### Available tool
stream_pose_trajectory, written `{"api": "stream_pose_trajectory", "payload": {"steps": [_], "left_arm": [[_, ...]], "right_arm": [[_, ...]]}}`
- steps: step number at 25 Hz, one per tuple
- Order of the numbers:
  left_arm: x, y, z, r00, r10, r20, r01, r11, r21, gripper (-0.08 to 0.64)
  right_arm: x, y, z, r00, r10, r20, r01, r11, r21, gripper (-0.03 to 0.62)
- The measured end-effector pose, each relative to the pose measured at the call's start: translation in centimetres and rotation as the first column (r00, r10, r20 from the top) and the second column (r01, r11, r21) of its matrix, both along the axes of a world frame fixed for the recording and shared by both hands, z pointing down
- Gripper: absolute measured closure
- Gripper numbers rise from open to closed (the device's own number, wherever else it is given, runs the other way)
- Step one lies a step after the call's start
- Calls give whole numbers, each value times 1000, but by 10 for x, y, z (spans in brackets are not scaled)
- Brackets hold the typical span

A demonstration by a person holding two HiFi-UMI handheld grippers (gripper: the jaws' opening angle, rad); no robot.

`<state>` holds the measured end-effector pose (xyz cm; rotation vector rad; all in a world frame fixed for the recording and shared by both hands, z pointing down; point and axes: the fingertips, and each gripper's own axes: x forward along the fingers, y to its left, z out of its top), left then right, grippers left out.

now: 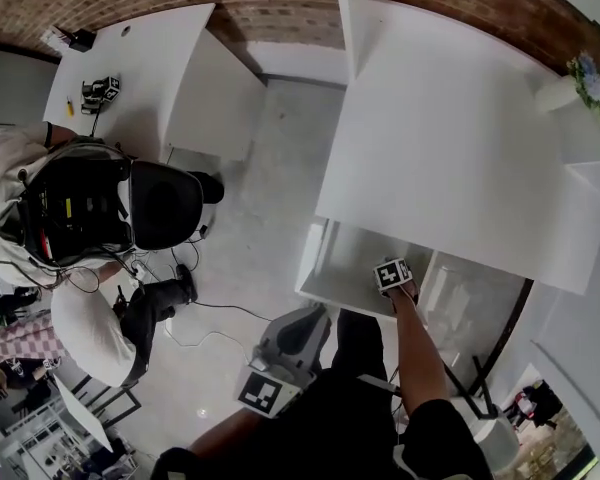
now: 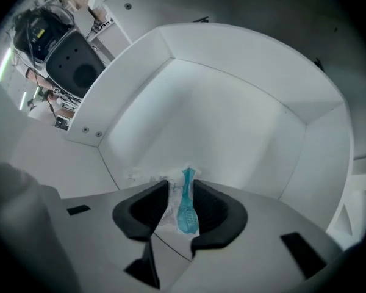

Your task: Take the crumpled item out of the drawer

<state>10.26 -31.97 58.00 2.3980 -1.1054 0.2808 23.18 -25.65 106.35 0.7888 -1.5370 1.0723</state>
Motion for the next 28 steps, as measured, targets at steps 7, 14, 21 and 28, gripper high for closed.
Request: {"api": "stream_pose_trajectory", "payload": {"steps": [7,14,21,28], "left_arm": [[-13,7,-2,1000,-16,-12,17,1000,23,535],[-30,29,-35,998,-2,-65,8,997,81,535],[-66,70,-74,992,55,-113,-36,985,167,535],[-115,126,-95,982,128,-136,-94,967,236,535]], "right_arm": [[-7,-10,-10,1000,-23,8,23,998,55,557],[-3,-22,-67,1000,-4,-20,7,983,185,565],[-12,-23,-172,997,69,-40,-47,915,400,566],[-37,23,-322,973,221,68,-211,725,655,566]]}}
